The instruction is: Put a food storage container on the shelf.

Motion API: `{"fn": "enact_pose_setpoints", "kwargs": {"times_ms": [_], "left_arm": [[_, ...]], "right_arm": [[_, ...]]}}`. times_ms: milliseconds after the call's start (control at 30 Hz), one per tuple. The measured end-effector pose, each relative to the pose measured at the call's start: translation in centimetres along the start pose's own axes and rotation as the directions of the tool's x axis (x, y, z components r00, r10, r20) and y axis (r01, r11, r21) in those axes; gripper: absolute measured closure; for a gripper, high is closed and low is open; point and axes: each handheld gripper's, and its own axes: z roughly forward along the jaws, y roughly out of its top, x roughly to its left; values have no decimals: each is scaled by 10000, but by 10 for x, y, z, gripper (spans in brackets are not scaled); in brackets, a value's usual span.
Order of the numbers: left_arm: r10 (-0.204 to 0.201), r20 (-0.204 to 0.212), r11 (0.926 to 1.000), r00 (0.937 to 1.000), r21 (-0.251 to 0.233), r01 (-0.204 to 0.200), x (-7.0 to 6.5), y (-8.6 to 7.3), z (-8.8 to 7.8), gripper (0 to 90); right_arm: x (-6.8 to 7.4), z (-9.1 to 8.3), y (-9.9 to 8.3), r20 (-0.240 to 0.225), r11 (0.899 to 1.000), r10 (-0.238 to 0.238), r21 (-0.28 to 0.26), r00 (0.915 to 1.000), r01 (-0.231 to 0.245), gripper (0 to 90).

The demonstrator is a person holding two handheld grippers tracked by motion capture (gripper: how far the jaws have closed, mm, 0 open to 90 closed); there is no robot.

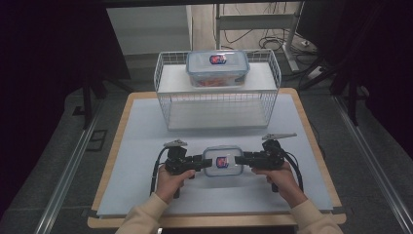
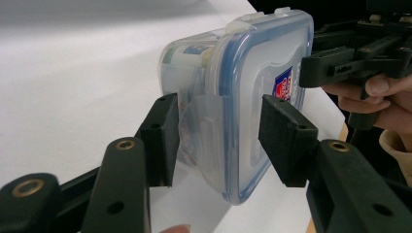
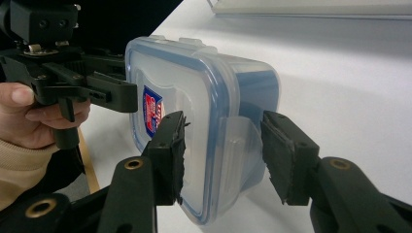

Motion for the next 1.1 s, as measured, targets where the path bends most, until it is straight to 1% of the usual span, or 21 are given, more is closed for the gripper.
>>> {"fn": "enact_pose_setpoints", "kwargs": {"times_ms": [233,367,533,700,900,1100], "left_arm": [[121,40,9999,9999,-95,-121,1,7,-3,507],[220,13,9995,9998,-211,-219,-1,16,-7,507],[457,-68,9984,9989,-321,-459,-4,28,-14,507],[558,-86,9974,9984,-443,-561,-8,38,-19,507],[717,-99,9956,9974,-597,-722,-12,48,-24,506],[954,-120,9927,9954,-728,-961,-17,63,-31,506]], "right_arm": [[1,-2,7,-8,9999,-131,-56,9999,131,523],[3,-3,15,2,9994,-282,-191,9996,282,523],[8,-6,27,14,9983,-440,-375,9990,440,523],[13,-10,38,56,9968,-613,-511,9981,615,524],[18,-15,48,128,9949,-779,-630,9969,785,524],[24,-22,63,207,9926,-957,-737,9952,969,524]]}}
